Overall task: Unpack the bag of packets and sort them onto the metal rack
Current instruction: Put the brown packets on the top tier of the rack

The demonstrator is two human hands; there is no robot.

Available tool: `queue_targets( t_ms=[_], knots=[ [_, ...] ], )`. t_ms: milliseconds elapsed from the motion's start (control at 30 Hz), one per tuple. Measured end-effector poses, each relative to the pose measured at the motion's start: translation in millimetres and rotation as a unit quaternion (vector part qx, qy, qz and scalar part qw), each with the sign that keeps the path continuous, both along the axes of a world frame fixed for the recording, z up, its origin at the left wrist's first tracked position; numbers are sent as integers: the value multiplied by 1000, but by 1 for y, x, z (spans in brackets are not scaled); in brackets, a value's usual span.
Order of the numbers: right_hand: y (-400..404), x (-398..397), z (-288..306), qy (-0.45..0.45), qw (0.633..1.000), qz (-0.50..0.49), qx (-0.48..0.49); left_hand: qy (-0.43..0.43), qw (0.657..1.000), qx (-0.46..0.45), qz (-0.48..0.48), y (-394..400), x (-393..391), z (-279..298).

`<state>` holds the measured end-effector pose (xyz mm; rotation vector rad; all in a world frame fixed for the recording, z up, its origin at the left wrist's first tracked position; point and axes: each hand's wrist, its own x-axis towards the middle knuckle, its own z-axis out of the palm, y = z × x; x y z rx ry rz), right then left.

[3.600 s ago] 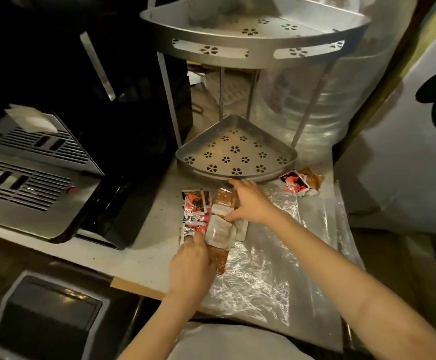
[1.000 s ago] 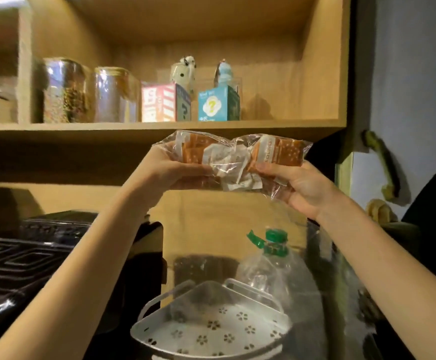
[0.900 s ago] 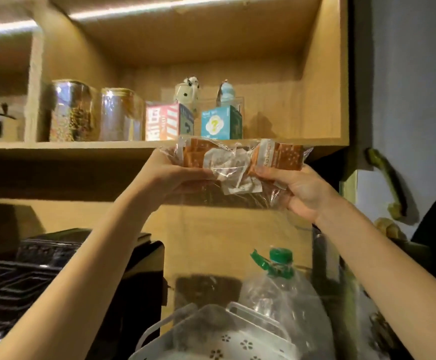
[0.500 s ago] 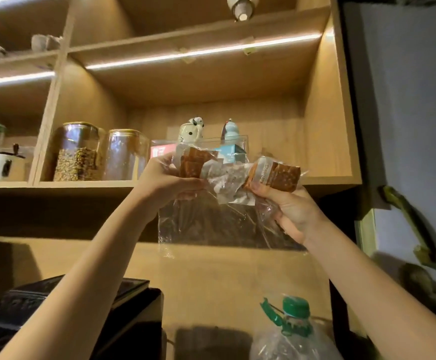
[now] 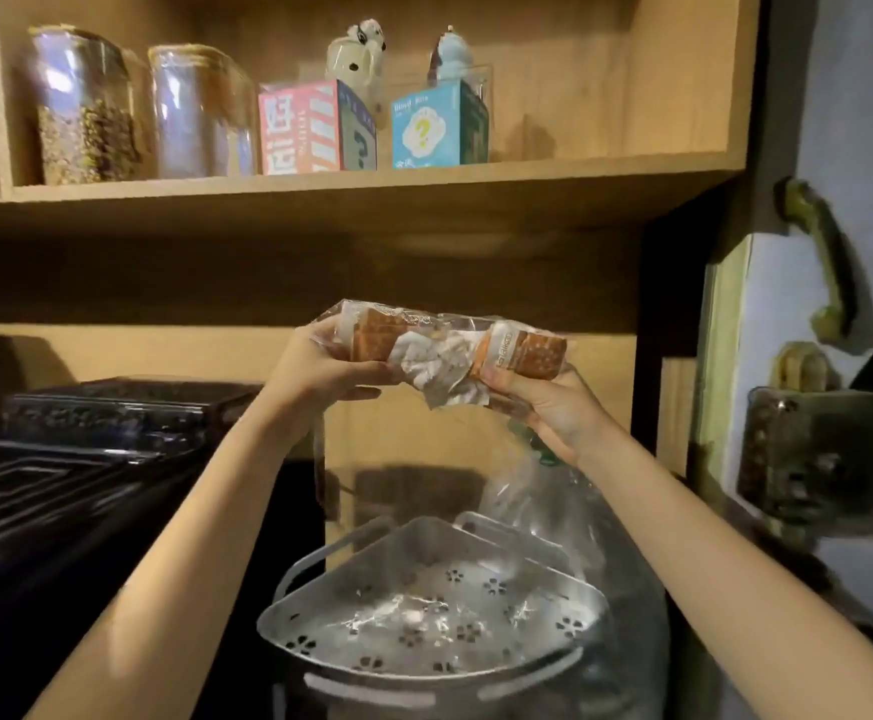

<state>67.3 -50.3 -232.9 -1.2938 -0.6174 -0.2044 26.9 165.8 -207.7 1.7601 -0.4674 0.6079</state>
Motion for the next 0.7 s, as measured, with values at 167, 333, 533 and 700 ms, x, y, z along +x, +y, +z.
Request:
queue_targets(
  t_ms=[167, 333, 533, 700],
  knots=[
    [-3, 7, -50, 56, 998, 2, -12, 57, 998, -18, 5, 0, 11, -54],
    [-5, 7, -81, 58, 996, -16, -64, 72, 997, -17, -1, 2, 13, -86],
    [-14, 1, -79, 99, 995, -10, -21, 111, 989, -63, -74, 8, 14, -94],
    [-14, -1, -67, 93, 994, -41, -45, 140, 984, -76, -72, 9, 14, -81]
  ],
)
